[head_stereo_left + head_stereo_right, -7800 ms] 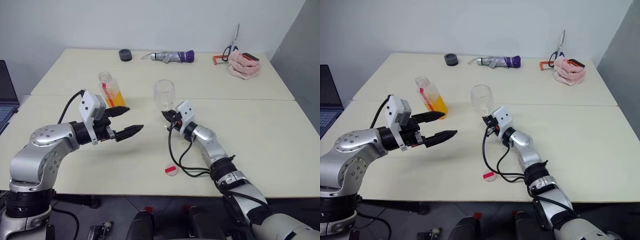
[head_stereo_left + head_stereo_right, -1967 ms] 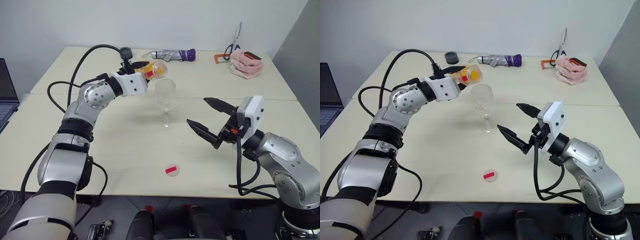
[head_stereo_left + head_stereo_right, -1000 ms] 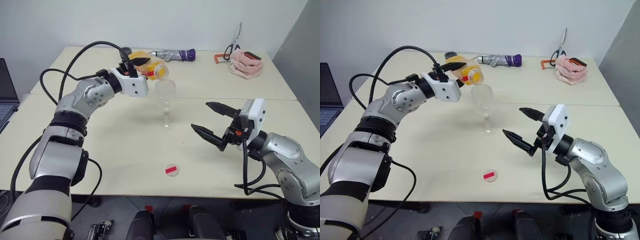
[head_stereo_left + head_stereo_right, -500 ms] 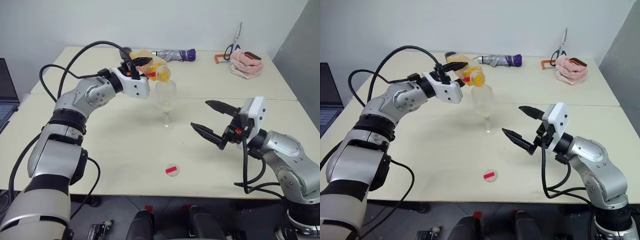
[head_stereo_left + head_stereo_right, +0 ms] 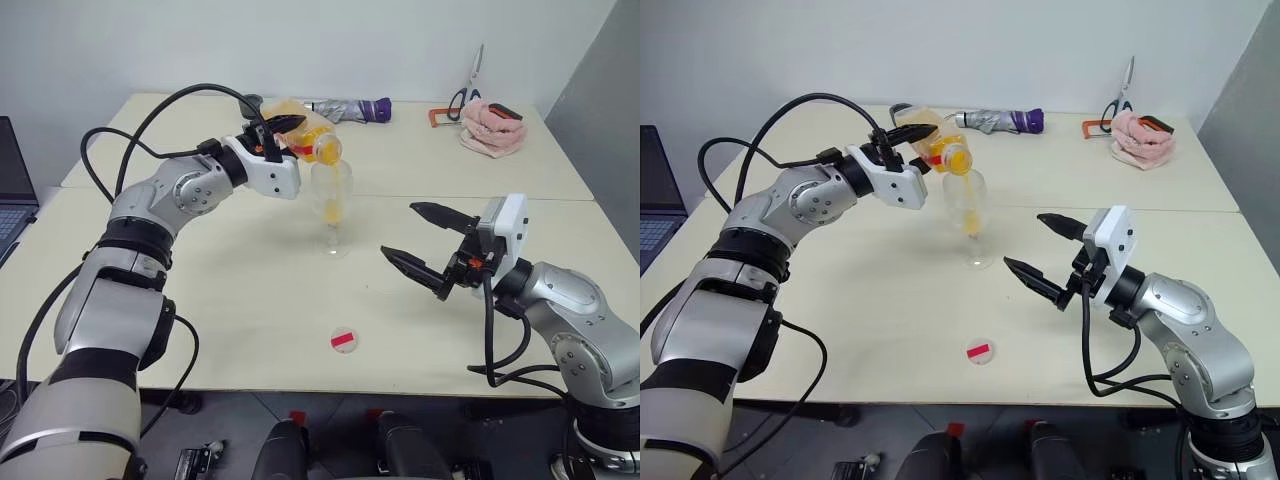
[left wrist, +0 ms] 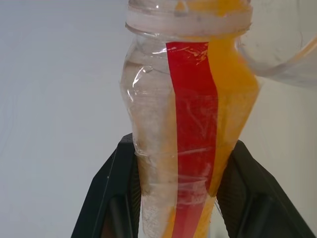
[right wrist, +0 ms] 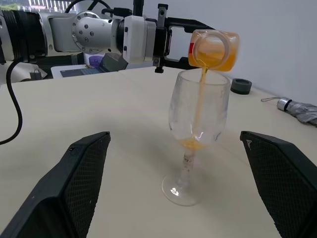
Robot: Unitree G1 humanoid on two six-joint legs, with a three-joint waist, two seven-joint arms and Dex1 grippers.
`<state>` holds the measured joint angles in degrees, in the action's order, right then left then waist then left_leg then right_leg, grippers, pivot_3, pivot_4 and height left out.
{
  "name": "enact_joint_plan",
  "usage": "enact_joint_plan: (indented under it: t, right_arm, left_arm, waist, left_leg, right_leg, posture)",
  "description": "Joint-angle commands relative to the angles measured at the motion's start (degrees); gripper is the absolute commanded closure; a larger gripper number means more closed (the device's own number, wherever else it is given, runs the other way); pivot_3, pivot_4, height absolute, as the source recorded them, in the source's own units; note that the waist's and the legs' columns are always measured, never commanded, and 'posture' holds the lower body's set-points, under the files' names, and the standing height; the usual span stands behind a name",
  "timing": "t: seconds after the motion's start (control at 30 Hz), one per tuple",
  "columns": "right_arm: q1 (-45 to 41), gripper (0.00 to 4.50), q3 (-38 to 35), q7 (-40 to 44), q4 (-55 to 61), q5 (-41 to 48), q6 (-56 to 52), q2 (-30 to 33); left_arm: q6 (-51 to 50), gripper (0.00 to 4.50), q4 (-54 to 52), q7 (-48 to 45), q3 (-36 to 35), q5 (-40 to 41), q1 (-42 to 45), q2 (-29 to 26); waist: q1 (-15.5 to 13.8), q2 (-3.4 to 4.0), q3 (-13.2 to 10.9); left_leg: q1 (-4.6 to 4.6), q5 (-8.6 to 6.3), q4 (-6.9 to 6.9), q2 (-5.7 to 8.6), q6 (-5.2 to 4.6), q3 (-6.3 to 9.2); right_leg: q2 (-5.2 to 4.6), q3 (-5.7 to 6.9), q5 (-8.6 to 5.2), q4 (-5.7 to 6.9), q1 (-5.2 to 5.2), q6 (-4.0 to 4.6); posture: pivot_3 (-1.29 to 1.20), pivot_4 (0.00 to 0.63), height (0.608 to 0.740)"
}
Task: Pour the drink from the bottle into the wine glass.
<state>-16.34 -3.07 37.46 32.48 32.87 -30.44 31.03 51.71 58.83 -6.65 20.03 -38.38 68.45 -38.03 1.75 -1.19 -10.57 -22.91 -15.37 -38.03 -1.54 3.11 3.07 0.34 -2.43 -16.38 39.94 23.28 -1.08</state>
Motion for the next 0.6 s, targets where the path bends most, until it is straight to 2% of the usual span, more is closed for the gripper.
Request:
enact_joint_plan:
  t: [0.03,0.6]
  right_arm:
    - [-0.64,0.00,-0.43,0.22,1.50,1.25,0.30,0.09]
    - [-0.46,0.00,-0.38,0.34,1.82,1.47,0.11,0.13]
  left_arm:
    - [0.18,2.83,-1.01,2.50,-0.69,0.20,3.31,-1.25]
    - [-0.52,2.83,-0.06,5.01,0.03,-1.68,3.84,-1.97]
  waist:
    - [-0.02,0.00,0.00]
    - [-0.01,0.00,0.00]
  left_leg:
    - [0.00,0.00,0.00,0.00,0.00,0.00]
    - [0.00,0.00,-0.02,0.01,0.00,0.00]
  right_leg:
    - [0.00,0.00,0.00,0.00,0.00,0.00]
    - [-0.01,0.00,0.00,0.02,0.00,0.00]
  posture:
    - [0.00,0.150,0.740]
    - [0.00,0.150,0.740]
